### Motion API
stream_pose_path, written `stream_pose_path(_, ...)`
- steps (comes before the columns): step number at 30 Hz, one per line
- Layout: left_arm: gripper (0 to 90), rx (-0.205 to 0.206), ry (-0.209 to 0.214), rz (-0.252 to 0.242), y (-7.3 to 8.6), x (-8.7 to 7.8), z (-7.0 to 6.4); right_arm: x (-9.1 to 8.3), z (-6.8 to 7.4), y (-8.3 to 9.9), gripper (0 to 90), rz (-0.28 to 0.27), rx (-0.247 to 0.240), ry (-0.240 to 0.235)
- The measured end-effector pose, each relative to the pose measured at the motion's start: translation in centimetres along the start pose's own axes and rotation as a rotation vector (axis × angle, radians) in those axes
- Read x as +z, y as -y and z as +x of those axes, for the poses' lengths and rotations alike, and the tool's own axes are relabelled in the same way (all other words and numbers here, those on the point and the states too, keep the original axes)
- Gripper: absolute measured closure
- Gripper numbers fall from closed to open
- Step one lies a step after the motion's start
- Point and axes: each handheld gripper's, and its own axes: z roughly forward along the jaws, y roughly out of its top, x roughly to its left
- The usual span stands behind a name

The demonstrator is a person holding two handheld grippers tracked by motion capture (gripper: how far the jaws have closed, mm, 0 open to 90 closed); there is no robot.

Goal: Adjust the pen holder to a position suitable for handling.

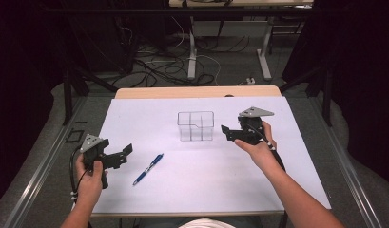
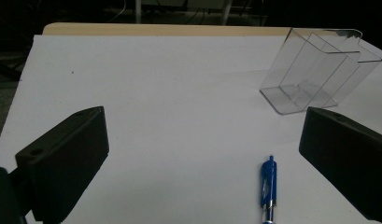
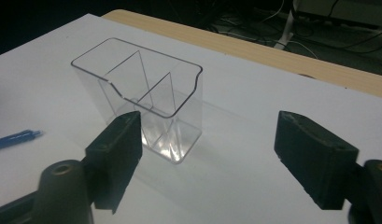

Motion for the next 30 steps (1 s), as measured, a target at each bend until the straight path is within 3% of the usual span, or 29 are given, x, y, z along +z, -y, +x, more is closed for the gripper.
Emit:
stream_pose_path(1, 1.6, 0.0, 0.0, 0.003, 0.0, 0.0, 0.0, -0.6, 0.1, 0.3, 18.1, 0.004, 0.002, -0.002)
stream_pose_path(8, 1.5, -0.01, -0.005, 0.019, 0.0, 0.1, 0.0, -2.6, 0.2, 1.3, 13.3, 0.003, -0.007, 0.021)
stream_pose_path(9, 1.5, -0.006, -0.003, 0.018, 0.0, 0.0, 0.1, -3.3, 0.1, 1.8, 6.8, -0.002, -0.007, 0.03)
stream_pose_path(12, 0.7, 0.0, 0.01, 0.016, 0.0, -0.1, 0.1, -4.0, 0.0, 2.6, 0.8, -0.011, 0.007, 0.04)
stream_pose_path(16, 0.7, 0.012, 0.006, 0.014, 0.0, -0.1, 0.0, -4.6, -0.3, 3.4, 0.0, -0.02, 0.018, 0.05)
stream_pose_path(19, 0.7, 0.081, -0.012, 0.018, 0.0, -0.3, -0.5, -5.0, -0.7, 4.1, 0.0, -0.023, 0.015, 0.067)
stream_pose_path(24, 1.2, 0.113, -0.011, 0.03, -0.1, -0.3, -0.9, -5.3, -1.0, 4.9, 0.0, -0.03, 0.025, 0.056)
stream_pose_path(30, 4.8, 0.138, 0.007, 0.05, -0.3, -0.4, -1.7, -5.4, -1.5, 5.6, 0.0, -0.041, 0.019, 0.078)
